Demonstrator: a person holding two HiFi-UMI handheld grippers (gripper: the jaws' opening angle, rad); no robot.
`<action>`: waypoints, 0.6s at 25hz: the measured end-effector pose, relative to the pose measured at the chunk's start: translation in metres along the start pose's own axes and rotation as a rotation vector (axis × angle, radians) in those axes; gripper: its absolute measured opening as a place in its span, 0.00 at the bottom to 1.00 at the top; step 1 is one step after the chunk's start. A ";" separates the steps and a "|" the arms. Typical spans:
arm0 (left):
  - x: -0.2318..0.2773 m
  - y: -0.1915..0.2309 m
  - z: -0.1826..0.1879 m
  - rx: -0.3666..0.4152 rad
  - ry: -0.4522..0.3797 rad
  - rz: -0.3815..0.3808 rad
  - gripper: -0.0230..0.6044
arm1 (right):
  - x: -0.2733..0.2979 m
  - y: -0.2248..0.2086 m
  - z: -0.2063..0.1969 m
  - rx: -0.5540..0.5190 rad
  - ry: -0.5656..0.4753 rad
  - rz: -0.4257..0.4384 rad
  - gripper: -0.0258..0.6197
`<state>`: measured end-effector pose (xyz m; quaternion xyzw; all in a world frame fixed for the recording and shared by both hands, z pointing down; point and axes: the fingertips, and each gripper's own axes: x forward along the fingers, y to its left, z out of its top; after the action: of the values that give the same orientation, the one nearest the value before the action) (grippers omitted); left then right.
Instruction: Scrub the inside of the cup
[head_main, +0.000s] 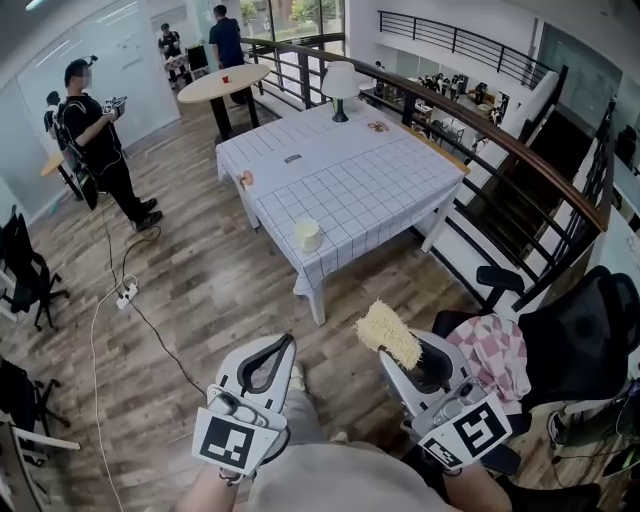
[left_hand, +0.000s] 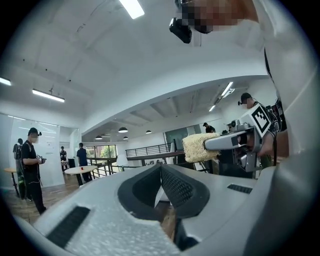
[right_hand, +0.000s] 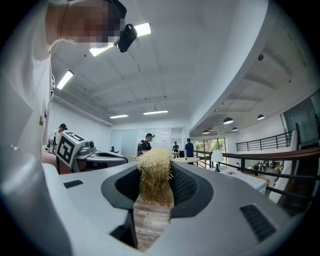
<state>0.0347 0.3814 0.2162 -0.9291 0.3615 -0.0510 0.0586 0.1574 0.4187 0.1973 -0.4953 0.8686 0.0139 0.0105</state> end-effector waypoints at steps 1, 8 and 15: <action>0.001 0.004 -0.002 -0.005 -0.004 0.003 0.06 | 0.004 -0.001 -0.001 -0.003 0.002 0.000 0.25; 0.018 0.039 -0.017 -0.026 -0.036 0.002 0.06 | 0.042 0.002 -0.016 -0.020 0.039 0.015 0.25; 0.039 0.081 -0.024 -0.052 -0.040 -0.002 0.06 | 0.088 -0.003 -0.014 -0.039 0.064 0.014 0.25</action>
<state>0.0059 0.2936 0.2304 -0.9315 0.3605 -0.0231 0.0415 0.1150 0.3407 0.2086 -0.4895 0.8714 0.0151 -0.0272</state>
